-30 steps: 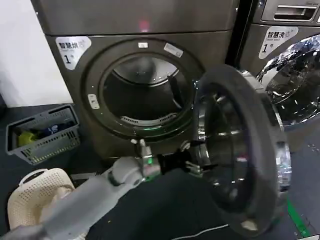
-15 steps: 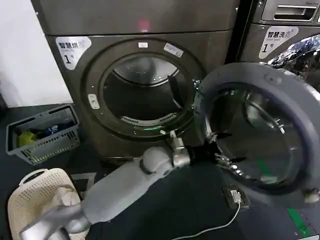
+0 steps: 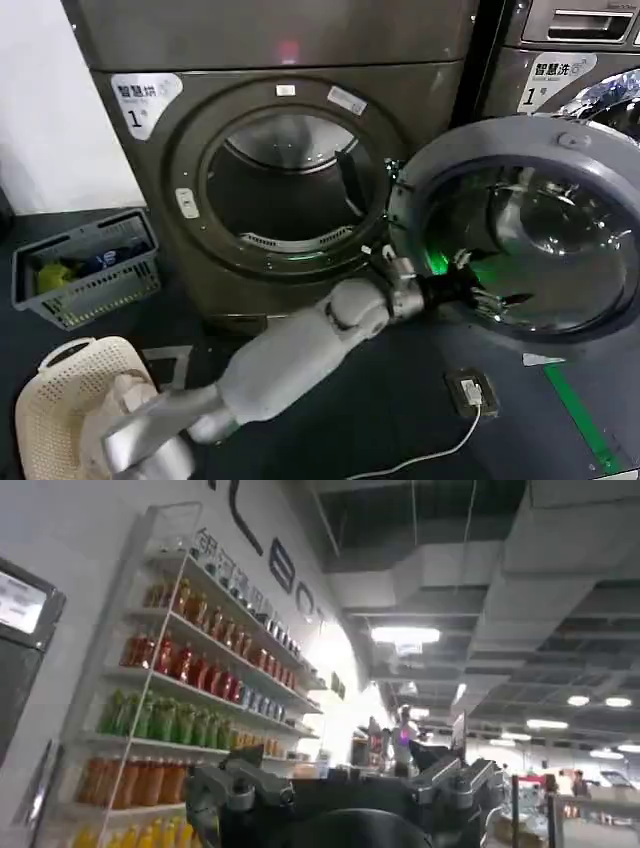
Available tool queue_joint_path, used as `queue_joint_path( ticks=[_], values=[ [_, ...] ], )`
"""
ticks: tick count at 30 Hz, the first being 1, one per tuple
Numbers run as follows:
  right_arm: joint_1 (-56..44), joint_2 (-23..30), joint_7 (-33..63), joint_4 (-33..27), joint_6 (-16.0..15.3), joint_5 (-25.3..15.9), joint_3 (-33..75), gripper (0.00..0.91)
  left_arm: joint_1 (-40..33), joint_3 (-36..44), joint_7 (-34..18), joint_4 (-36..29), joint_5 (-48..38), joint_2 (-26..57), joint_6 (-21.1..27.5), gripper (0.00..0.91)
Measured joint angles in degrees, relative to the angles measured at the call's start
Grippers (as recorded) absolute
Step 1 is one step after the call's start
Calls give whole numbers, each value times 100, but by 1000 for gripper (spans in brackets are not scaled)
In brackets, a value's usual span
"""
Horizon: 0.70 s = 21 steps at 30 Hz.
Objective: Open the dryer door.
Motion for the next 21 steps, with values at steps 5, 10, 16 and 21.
queue_joint_path(
  ticks=[5, 10, 16, 21],
  values=[
    [-107, -37, -15, -51, 77, -43, 204, 907, -75, 11, -17, 203, 39, -210, -18, 907],
    [-184, -37, -97, -63, 124, -54, 365, 907, -115, -26, -38, 392, 100, -371, -44, 907],
    [-243, -23, -134, 5, 63, -147, 469, 907, -189, -25, -193, 520, 218, -449, -94, 907],
    [-267, -23, -139, 16, 55, -135, 506, 907, -189, -27, -254, 588, 484, -426, -200, 907]
  ],
)
